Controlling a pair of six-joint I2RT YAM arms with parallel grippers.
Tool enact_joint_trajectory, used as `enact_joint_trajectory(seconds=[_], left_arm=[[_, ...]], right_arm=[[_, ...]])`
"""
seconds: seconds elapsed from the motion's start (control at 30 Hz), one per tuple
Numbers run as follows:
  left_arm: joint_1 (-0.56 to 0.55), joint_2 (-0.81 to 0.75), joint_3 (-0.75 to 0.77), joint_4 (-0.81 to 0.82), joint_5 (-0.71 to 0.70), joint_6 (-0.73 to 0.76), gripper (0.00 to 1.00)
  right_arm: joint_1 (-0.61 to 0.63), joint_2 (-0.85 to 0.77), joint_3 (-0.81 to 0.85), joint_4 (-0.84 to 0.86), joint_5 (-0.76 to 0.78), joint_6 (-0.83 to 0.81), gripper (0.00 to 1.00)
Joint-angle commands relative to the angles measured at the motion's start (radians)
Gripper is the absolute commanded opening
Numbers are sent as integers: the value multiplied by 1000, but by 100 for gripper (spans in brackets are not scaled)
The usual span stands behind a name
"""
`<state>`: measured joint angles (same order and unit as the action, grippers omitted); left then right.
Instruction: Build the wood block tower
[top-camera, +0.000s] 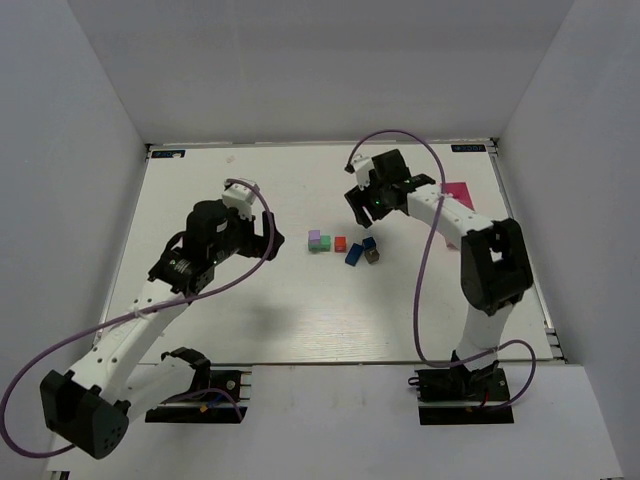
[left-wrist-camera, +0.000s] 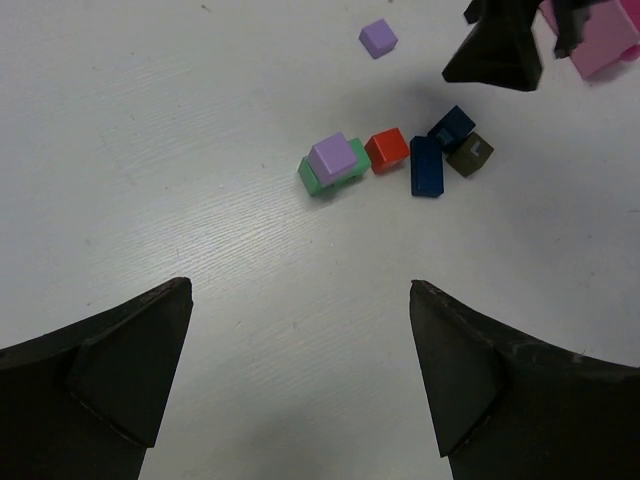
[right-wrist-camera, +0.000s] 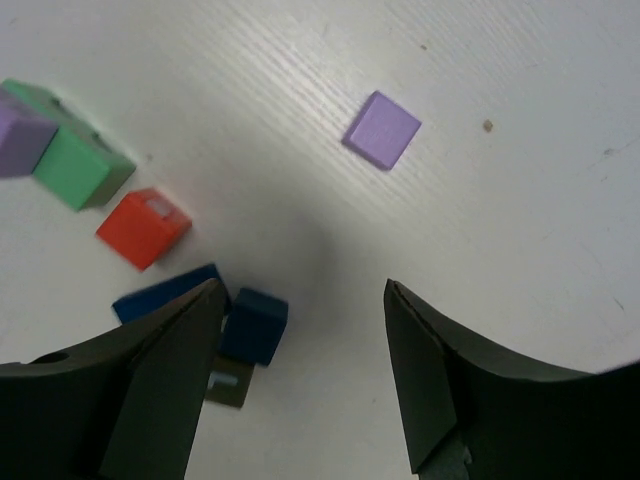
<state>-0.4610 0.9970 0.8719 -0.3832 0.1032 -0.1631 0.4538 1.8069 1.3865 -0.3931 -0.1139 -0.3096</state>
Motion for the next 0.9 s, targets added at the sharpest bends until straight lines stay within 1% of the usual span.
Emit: enact_joint_trajectory(seconds=[0.0,0.03,0.13,0.17,0.27,0.43,0.53,0.67,0.87], left_arm=[[2,-83,-5,-3,-48,-53,99],[2,-83,-5,-3,-48,-53,99],[2,-106,-5,-3,-57,-62,99],[2,-106,-5,-3,-57,-62,99],[2,-106,-5,6,-36,-62,99],[2,-97,-5,6,-26,-62,99],[2,-97,-5,6,-26,-62,99],[2,-97,-5,6,-17,-62,99],[2,-97,-5,6,-17,-62,99]], right_arm=[[2,78,136,-19,56,70,70],[2,133,157,-21,57,79,68],[2,213,242,-44,71,127,66],[2,226,256,-44,69,135,64],[-1,284,316,-46,74,147,64],[-6,364,396,-66,95,155,61],[-4,379,408,-69,97,158,61],[-4,402,411,-69,103,158,58],[-12,422,419,-73,108,158,58]])
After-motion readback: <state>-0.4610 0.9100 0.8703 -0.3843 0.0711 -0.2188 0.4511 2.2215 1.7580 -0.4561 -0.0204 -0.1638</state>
